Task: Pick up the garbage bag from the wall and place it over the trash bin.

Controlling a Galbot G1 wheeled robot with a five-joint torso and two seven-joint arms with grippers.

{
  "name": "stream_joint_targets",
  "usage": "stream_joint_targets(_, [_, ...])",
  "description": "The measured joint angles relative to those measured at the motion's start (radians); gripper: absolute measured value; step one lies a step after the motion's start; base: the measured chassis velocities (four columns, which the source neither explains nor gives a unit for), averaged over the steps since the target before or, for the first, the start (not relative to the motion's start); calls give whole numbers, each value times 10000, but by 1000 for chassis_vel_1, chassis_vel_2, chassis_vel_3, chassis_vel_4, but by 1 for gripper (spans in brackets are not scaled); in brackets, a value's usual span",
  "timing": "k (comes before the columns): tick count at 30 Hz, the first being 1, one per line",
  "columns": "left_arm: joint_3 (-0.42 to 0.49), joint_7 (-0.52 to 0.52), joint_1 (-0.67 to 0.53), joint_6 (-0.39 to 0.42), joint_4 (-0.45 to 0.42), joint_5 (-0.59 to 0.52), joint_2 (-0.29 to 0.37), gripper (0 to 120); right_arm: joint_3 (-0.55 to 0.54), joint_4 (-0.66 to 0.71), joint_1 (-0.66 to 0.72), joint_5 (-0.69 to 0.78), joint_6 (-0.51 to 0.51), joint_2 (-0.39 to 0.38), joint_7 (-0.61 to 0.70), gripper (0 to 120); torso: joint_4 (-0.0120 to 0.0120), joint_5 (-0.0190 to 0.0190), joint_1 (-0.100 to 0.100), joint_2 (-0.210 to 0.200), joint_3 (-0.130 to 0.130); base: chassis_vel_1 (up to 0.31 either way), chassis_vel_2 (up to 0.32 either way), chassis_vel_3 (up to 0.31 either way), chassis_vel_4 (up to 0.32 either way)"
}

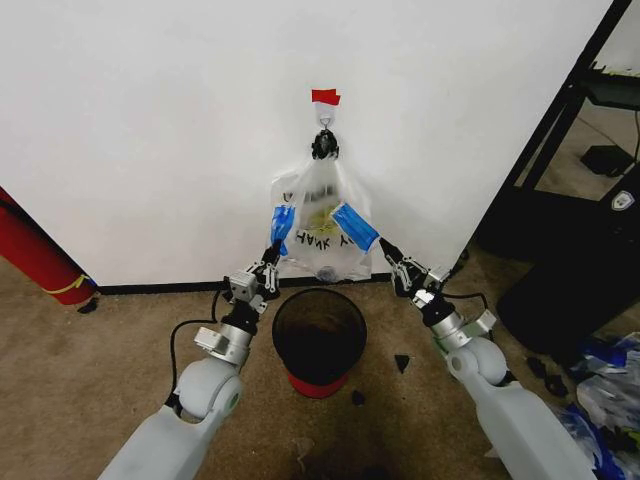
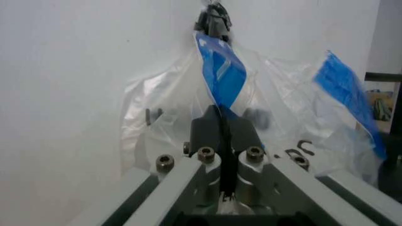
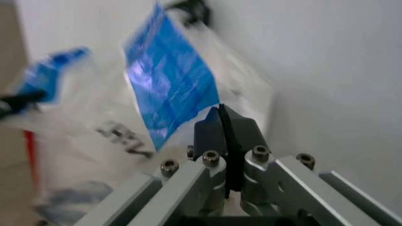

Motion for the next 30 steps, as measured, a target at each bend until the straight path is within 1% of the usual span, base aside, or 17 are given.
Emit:
stream_joint_targets(1, [56,2,-80,-3,79,-1,-39,0,-5,-212,79,-106,-2,34,215,0,-5,0,0,0,0,0,0,0,0])
stream_joint_targets(3, [162,9,-238,-6,271,-5,-118,0,-77,-509,193,-211,-28,76,485,0,-6,3,1,0,1,0,0,0,0])
stream_joint_targets(7, [211,16,-367,-8,392,-16,-138,0,-180,-566,238,-215,-105,44,267,0,-2,3,1,0,1,0,0,0,0])
stream_joint_targets(12, [274,30,-532,-8,449,-37,-125,0,-172,-381,332,-170,-151,-182,-940,20,-2,3,1,0,1,0,0,0,0])
stream_joint_targets(13, [283,33,-551,-7,455,-37,-130,0,-126,-317,328,-249,-152,-258,-1201,23,-2,3,1,0,1,0,0,0,0])
stream_joint_targets(14, [290,35,-563,-6,457,-37,-141,0,-57,-267,311,-401,-151,-326,-1450,30,-1,2,1,0,0,0,0,0,0])
stream_joint_targets(15, [290,35,-563,-6,457,-37,-141,0,-57,-267,311,-401,-151,-326,-1450,30,-1,2,1,0,0,0,0,0,0])
stream_joint_targets(18, [304,39,-569,1,459,-37,-178,0,157,-215,239,-843,-118,-510,-2258,39,-5,3,1,0,0,0,0,0,0])
stream_joint_targets(21, [309,45,-529,5,459,-23,-184,0,195,-51,180,-1181,61,-637,-2712,53,-5,3,1,0,0,0,0,0,0])
stream_joint_targets(22, [309,46,-510,5,458,-14,-183,0,167,19,184,-1238,133,-640,-2729,58,-4,2,1,0,0,0,0,0,0])
stream_joint_targets(23, [309,46,-510,5,458,-14,-183,0,167,19,184,-1238,133,-640,-2729,58,-4,2,1,0,0,0,0,0,0])
stream_joint_targets(26, [312,51,-459,12,455,11,-175,0,-36,190,307,-1317,271,-538,-2546,70,-3,3,1,0,0,0,0,0,0])
stream_joint_targets(27, [315,53,-451,18,453,20,-166,0,-171,232,402,-1374,293,-490,-2299,75,-3,3,1,0,0,0,0,0,0])
stream_joint_targets(28, [318,55,-448,23,452,27,-160,0,-304,251,500,-1455,301,-459,-2000,77,-2,2,1,0,0,0,0,0,0])
stream_joint_targets(30, [325,57,-456,37,451,35,-146,0,-723,216,864,-1803,215,-379,-1158,86,-1,1,1,0,0,0,0,0,0])
